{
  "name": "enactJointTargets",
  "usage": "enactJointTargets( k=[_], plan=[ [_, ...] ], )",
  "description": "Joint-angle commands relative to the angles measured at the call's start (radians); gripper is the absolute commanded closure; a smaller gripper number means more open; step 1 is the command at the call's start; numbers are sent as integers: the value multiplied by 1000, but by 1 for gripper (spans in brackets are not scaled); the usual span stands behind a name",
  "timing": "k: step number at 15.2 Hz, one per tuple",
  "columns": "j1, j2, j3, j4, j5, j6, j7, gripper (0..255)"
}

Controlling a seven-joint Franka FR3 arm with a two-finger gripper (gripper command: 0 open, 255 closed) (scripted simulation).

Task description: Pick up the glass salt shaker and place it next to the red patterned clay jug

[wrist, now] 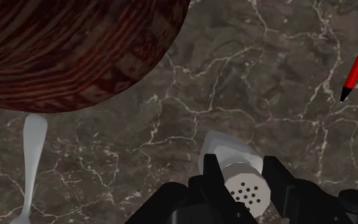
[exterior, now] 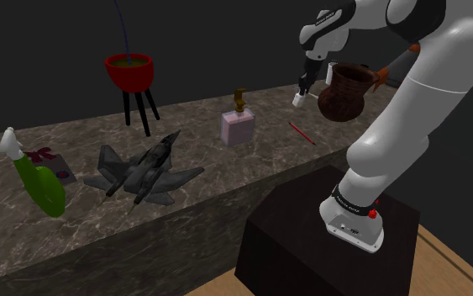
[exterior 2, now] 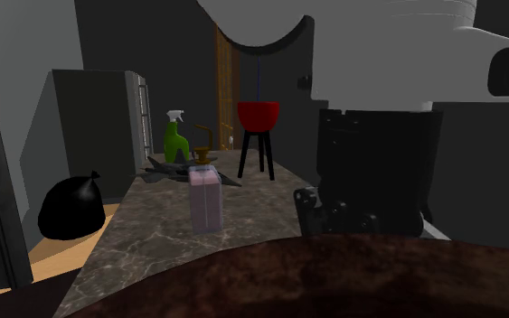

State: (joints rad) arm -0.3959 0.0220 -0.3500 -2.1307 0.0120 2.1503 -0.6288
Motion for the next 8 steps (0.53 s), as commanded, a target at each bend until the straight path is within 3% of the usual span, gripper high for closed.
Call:
enactJointTargets(
  k=[1, 8],
  plan=[
    [0, 13, 0, -10, 6, 23, -3, 255],
    [0, 27, 1, -23, 12, 48, -7, 255]
  ],
)
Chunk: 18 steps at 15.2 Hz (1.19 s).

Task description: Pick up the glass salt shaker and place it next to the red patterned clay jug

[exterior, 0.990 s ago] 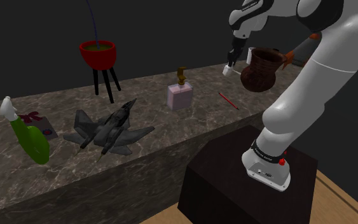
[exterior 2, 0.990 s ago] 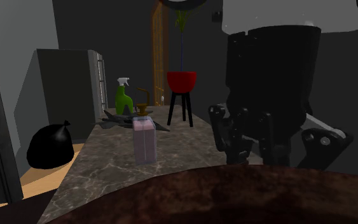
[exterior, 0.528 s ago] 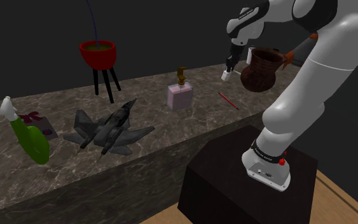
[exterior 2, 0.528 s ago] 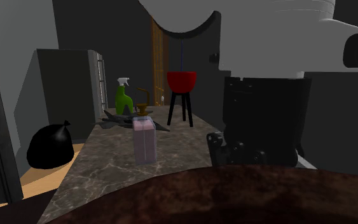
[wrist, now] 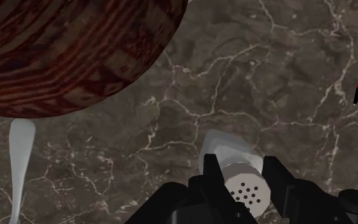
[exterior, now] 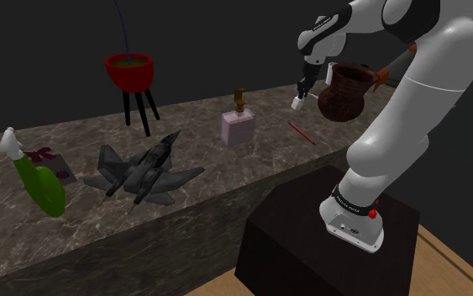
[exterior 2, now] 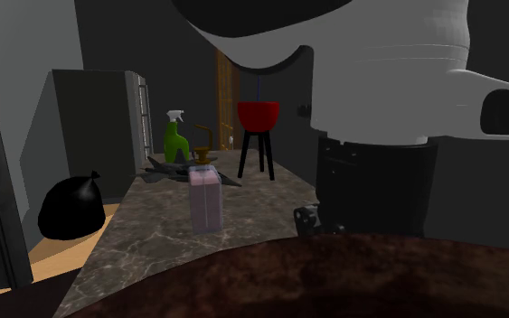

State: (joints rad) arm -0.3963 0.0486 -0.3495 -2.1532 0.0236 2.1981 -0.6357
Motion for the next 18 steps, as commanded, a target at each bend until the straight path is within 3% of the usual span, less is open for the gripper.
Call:
enactJointTargets(
  k=[1, 2, 3, 8, 12, 18],
  plan=[
    [0, 0, 0, 0, 0, 1, 0, 255],
    [0, 0, 0, 0, 0, 1, 0, 255],
    [0, 0, 0, 0, 0, 1, 0, 0],
    [0, 0, 0, 0, 0, 1, 0, 0],
    [3, -57, 1, 69, -24, -122, 17, 0],
    [3, -57, 1, 69, -24, -122, 17, 0]
  ],
)
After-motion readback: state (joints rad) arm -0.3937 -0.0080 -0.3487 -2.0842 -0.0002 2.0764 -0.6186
